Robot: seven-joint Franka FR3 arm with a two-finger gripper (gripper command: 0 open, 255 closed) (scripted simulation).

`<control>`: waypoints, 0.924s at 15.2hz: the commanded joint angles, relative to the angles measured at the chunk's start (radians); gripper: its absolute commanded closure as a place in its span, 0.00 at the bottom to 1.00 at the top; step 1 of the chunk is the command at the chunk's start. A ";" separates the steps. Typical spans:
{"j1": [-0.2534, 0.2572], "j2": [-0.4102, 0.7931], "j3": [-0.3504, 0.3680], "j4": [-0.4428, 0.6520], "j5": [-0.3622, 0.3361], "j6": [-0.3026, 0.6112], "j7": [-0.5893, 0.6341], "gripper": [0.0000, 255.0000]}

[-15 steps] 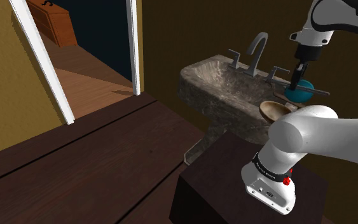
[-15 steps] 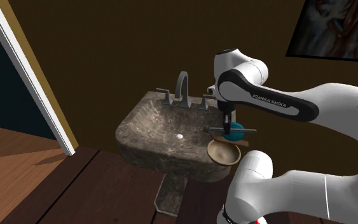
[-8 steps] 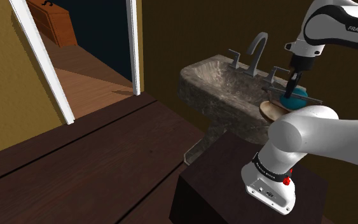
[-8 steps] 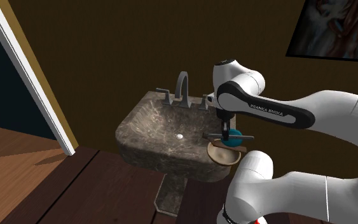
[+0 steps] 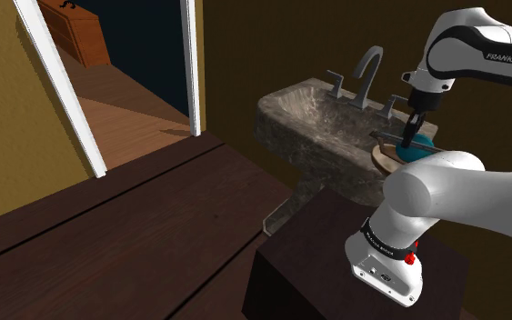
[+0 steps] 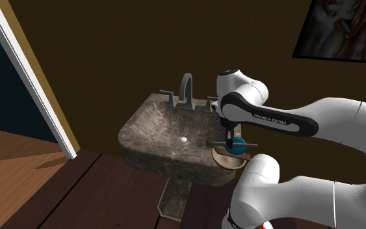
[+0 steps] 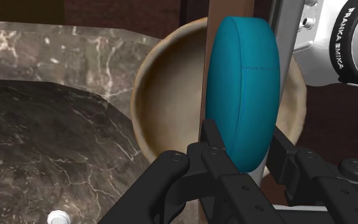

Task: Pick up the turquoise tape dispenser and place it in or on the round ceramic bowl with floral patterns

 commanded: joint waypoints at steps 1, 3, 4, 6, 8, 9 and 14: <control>0.000 -0.001 0.000 -0.002 0.000 0.001 0.000 1.00; 0.000 -0.001 0.000 -0.002 0.000 0.001 0.000 1.00; 0.000 -0.001 0.000 -0.002 0.000 0.001 0.000 1.00; 0.000 -0.001 0.000 -0.002 0.000 0.001 0.000 0.00; 0.000 -0.001 0.000 -0.002 0.000 0.001 0.000 0.00; 0.000 -0.001 0.000 -0.002 0.000 0.001 0.000 0.00; 0.030 0.030 0.050 0.101 0.054 -0.070 -0.001 0.00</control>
